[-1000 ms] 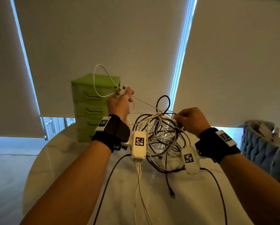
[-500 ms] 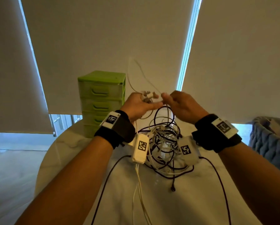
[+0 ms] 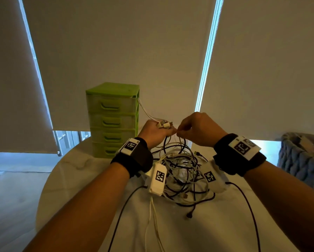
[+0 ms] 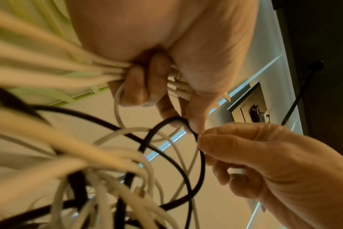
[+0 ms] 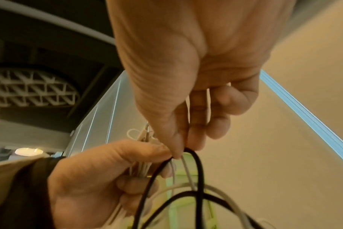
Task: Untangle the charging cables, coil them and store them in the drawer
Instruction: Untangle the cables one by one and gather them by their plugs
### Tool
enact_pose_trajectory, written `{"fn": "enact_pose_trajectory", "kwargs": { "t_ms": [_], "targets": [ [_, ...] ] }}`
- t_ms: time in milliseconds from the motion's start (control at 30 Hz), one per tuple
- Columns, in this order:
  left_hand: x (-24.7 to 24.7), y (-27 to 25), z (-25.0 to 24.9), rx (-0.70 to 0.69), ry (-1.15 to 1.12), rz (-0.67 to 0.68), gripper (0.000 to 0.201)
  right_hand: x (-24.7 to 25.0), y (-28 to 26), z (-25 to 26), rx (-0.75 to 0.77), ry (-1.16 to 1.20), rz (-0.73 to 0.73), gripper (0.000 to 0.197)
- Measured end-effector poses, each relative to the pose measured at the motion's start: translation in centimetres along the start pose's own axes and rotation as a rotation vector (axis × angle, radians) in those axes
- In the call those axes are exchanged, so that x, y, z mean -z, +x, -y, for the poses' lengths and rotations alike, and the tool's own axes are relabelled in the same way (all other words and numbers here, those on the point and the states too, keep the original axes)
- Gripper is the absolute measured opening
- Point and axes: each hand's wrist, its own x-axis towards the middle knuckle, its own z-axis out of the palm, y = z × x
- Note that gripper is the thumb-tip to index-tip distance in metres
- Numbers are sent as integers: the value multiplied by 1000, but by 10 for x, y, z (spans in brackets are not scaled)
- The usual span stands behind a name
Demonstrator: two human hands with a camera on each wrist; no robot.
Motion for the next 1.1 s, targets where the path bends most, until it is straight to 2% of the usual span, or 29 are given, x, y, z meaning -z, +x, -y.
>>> {"fn": "enact_pose_trajectory", "kwargs": {
  "t_ms": [100,133,267,367,433,600,633,700,800,867,933,1000,1033,1100],
  "targets": [
    [4,0,5,12,-30,17,13,-2,0,5,14,-71,8,12],
    [6,-2,3,1,-37,43,8,-5,-1,5,14,-99,-14,12],
    [9,2,14,-5,79,128,24,-10,-1,5,-1,-150,-162,15],
    [12,11,30,82,197,51,25,-2,4,6,-28,56,-329,12],
    [14,18,37,114,228,9,27,5,7,10,-31,176,-389,12],
    [16,27,45,120,304,14,19,18,17,7,-92,472,-594,10],
    [17,25,44,124,301,29,25,20,17,7,-100,540,-574,9],
    [17,17,41,71,233,25,31,22,15,10,-83,592,-432,9],
    [9,3,25,-63,-9,-34,20,25,14,15,-47,510,-219,11],
    [0,0,15,-108,-82,-17,14,24,14,17,7,481,-196,12],
    [-10,2,7,-141,-10,3,6,21,13,17,43,499,-254,14],
    [-15,4,5,-147,81,9,13,17,11,13,38,520,-290,17],
    [-17,6,6,-134,105,6,15,15,8,9,16,493,-261,19],
    [-15,9,11,-88,95,-33,20,8,0,-4,-50,297,-51,28]
  ]
}}
